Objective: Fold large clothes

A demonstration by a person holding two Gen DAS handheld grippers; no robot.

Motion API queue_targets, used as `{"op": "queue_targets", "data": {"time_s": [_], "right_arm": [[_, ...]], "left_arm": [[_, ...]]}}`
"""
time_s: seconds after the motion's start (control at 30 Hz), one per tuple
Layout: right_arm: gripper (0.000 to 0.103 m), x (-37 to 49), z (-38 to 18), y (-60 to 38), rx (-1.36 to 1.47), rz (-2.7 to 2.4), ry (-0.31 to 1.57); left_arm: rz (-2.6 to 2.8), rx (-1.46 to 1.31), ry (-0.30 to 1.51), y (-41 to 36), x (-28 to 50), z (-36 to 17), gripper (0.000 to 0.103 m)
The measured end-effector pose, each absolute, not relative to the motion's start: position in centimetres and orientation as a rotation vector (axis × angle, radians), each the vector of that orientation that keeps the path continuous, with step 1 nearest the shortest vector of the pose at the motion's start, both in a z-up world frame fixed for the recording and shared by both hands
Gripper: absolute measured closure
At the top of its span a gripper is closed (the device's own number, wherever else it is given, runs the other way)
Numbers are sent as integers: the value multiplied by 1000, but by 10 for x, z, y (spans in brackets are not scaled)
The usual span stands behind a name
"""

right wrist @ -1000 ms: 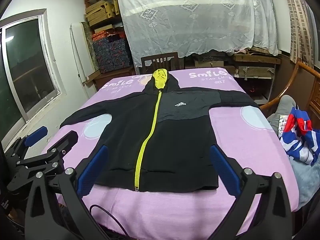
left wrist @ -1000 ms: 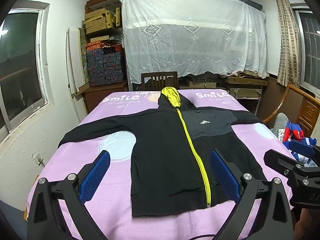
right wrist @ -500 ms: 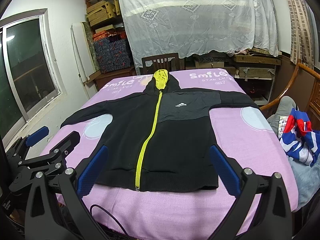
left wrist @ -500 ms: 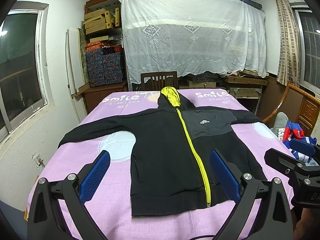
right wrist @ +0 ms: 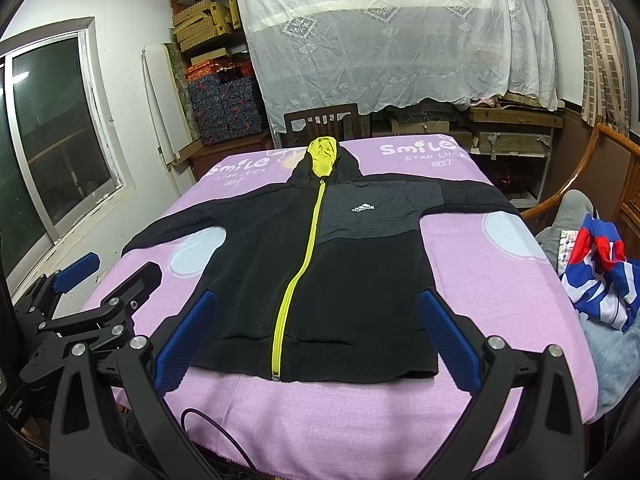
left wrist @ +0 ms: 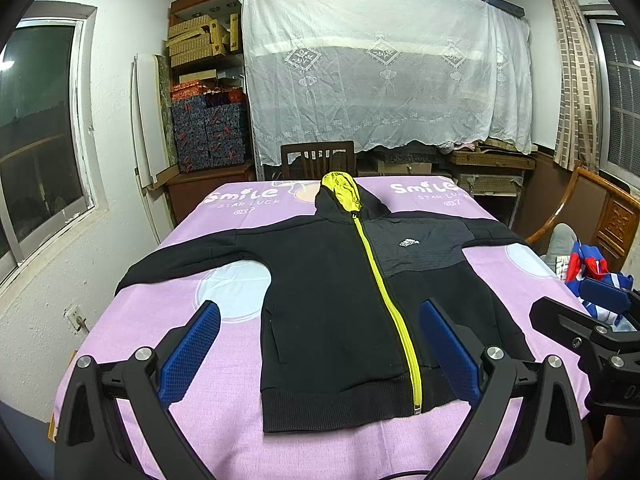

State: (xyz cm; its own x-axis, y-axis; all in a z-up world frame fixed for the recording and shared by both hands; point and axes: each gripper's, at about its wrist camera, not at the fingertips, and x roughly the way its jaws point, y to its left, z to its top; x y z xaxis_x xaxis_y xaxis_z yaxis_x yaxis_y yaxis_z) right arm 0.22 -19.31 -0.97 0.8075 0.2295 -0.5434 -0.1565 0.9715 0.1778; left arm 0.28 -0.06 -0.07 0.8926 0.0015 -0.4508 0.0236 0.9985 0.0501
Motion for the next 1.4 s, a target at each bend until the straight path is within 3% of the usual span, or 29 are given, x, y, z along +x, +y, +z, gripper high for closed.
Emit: {"op": "queue_targets", "data": {"time_s": [0.8,1.0,1.2,1.4], "right_arm": [[4,11,-22,-199,196,215,662],[4,16,-30,-212,210,216,652],[4,43,-59,-260,289,184,684],[4,82,-117,-313,544,202,849]], "left_arm": [[-30,77,529,4,13,-20,3],[-73,6,632,31,38,-40,3],[-165,-138,759,58,65,-71,3],[-199,-248,877,85,94,-109,3]]}}
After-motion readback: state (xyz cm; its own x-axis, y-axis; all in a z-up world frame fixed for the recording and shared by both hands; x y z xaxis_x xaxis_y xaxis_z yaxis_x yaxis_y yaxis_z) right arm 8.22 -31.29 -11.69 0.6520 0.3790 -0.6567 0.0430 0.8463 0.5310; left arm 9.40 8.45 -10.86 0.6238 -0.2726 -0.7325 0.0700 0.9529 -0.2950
